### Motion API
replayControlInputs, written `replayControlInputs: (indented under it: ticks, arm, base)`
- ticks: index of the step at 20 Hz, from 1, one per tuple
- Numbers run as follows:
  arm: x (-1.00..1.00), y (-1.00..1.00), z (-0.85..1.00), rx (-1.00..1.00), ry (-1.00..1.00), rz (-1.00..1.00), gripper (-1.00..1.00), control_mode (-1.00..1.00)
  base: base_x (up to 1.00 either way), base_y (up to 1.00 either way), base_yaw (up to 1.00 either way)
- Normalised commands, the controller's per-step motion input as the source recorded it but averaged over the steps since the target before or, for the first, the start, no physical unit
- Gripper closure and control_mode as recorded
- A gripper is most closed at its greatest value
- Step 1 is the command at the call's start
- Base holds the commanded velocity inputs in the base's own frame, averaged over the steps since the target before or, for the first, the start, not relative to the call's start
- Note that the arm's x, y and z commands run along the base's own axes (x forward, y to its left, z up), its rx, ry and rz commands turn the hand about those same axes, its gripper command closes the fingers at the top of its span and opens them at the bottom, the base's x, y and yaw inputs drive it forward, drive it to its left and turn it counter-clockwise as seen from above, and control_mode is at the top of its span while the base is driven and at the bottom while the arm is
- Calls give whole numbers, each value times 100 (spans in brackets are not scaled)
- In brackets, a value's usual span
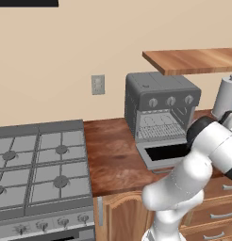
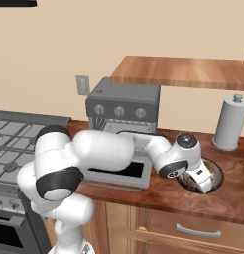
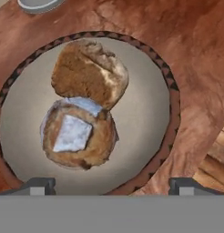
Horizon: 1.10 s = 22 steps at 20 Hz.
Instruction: Pick up the heated bread from the toaster oven and place it in the bowl. Then move the bread bowl to the dining counter.
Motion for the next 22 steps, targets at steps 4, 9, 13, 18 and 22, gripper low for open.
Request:
replayControlInputs:
  ticks: [4,9,13,18,22]
  arm:
    - [2,-43,-34,19,0,-7,-100,-100]
    - [0,-46,-19,12,0,-5,-100,-100]
    - [0,-21,-1,7,0,-2,-100,-100]
    - [-18,0,1,0,-1,-2,-100,-100]
    - [-34,42,-2,-2,-2,0,-100,-100]
  base:
    - [0,0,0]
    - [0,0,0]
    - [0,0,0]
    - [0,0,0]
    - [0,0,0]
